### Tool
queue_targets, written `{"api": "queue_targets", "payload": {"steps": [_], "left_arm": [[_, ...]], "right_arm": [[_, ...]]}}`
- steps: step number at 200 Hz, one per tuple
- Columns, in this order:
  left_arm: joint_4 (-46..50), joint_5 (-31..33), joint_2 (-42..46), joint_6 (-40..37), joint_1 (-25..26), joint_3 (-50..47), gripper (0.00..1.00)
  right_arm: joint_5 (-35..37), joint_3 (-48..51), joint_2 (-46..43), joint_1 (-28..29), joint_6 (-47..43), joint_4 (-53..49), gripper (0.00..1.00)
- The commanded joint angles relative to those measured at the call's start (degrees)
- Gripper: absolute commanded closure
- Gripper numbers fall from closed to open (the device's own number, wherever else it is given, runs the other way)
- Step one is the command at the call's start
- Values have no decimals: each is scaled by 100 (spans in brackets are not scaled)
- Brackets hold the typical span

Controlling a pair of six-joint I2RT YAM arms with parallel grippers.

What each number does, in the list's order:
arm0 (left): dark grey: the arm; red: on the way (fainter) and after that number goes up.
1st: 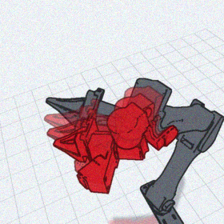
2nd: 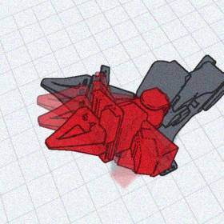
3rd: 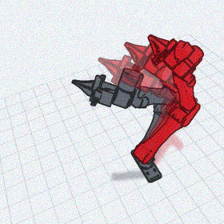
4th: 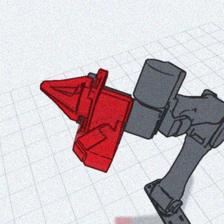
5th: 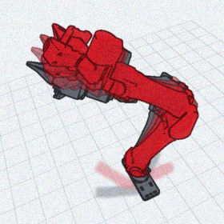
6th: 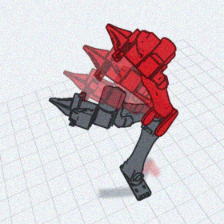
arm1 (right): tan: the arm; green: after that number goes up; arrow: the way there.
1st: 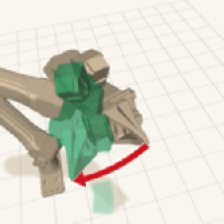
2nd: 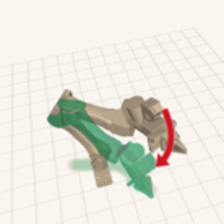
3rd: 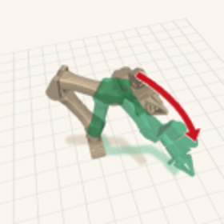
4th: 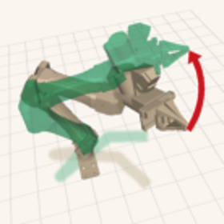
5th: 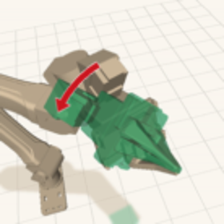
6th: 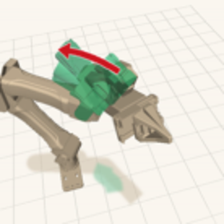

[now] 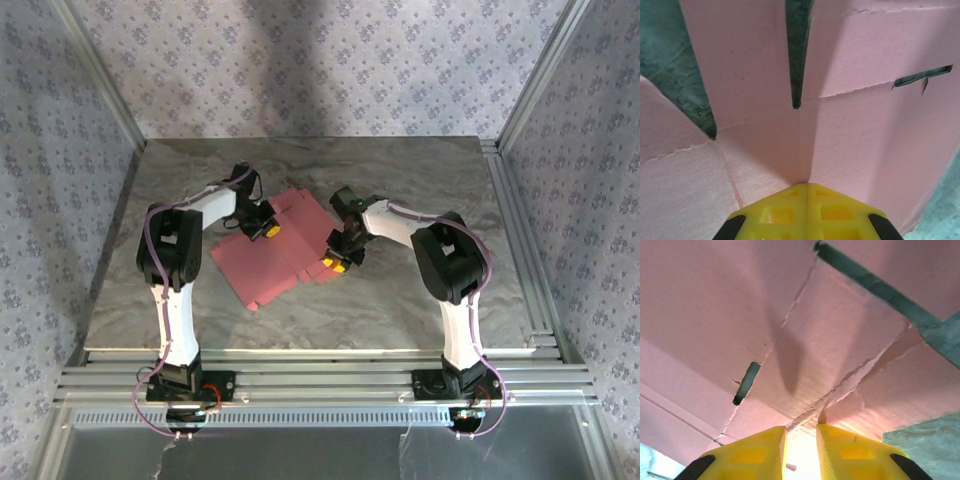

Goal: Fold the paper box

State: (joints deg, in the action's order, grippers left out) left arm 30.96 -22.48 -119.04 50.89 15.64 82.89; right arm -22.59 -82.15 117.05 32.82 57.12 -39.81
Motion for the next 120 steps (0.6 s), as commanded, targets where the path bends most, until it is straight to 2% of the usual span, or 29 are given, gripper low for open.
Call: {"api": "queue_targets", "payload": {"steps": [1, 30, 60, 75, 120], "left_arm": [[506, 567, 334, -352, 258, 245, 95], [471, 887, 1186, -132, 571, -93, 87], [237, 388, 1387, 70, 755, -564, 86], [173, 318, 1312, 83, 798, -767, 87], [117, 268, 875, -104, 979, -994, 89]], "right_arm": [[182, -471, -367, -224, -223, -470, 72], [416, -493, -815, -790, -705, -602, 64], [-12, -97, -820, -1394, -999, -126, 56], [-232, -107, -621, -1504, -1120, -3, 51], [-524, -4, -149, -1363, -1261, 126, 49]]}}
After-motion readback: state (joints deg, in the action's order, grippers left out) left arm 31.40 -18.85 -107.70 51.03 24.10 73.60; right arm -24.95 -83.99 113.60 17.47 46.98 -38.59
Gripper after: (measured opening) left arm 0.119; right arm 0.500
